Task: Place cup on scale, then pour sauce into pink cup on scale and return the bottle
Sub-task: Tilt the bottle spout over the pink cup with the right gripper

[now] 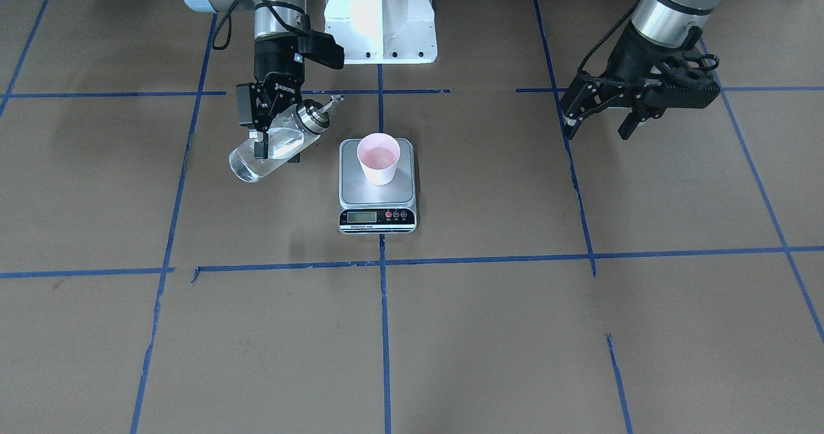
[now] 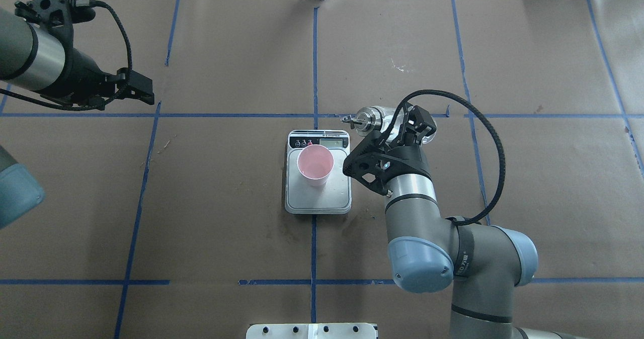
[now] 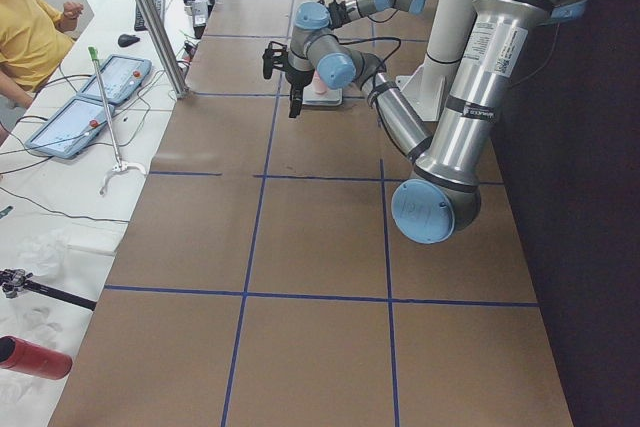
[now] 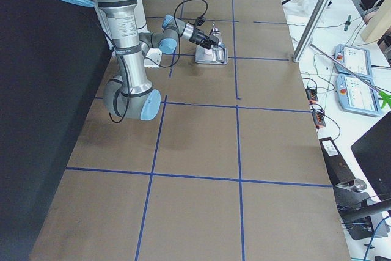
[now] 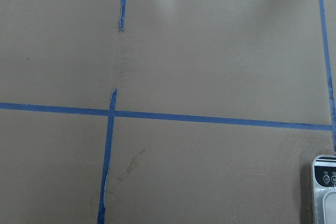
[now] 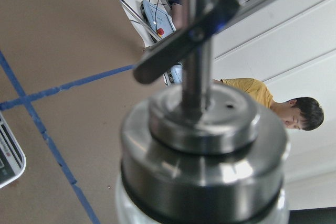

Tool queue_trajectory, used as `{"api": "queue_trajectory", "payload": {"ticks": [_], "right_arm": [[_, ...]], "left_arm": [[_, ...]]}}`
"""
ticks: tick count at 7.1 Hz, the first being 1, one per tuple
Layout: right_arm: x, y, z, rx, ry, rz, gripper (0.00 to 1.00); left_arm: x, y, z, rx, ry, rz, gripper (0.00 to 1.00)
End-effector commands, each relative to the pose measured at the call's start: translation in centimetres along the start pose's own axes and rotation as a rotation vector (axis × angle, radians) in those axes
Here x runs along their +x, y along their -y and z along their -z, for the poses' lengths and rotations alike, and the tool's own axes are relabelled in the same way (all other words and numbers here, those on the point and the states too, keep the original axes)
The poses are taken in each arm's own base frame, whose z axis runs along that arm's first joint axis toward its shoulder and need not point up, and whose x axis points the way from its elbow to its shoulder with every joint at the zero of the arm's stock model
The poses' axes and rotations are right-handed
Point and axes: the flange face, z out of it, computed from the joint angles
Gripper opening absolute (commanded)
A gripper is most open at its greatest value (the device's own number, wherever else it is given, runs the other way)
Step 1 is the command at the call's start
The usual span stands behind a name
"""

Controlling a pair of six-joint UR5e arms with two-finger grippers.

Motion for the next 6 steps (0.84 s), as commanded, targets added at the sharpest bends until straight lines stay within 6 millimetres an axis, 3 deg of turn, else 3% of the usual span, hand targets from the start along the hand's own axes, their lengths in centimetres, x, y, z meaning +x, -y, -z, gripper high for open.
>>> {"api": "queue_trajectory", "payload": {"ticks": [1,4,6], "right_arm": [[-0.1,-0.1,-0.3,-0.02,-0.031,0.258,0.0],[-1.5,-0.7,-1.0,-0.063,-0.051,0.374,0.0],[-1.3,0.1,-0.8,-0.062,-0.069,0.475,0.0]], "left_arm": [[0.1,0.0,0.1,0.001,-0.003,-0.001,1.0],[0.0,0.0,0.1,0.002,-0.001,-0.001,1.0],[0.1,-0.1,0.3,0.004,-0.004,-0.003,1.0]]}}
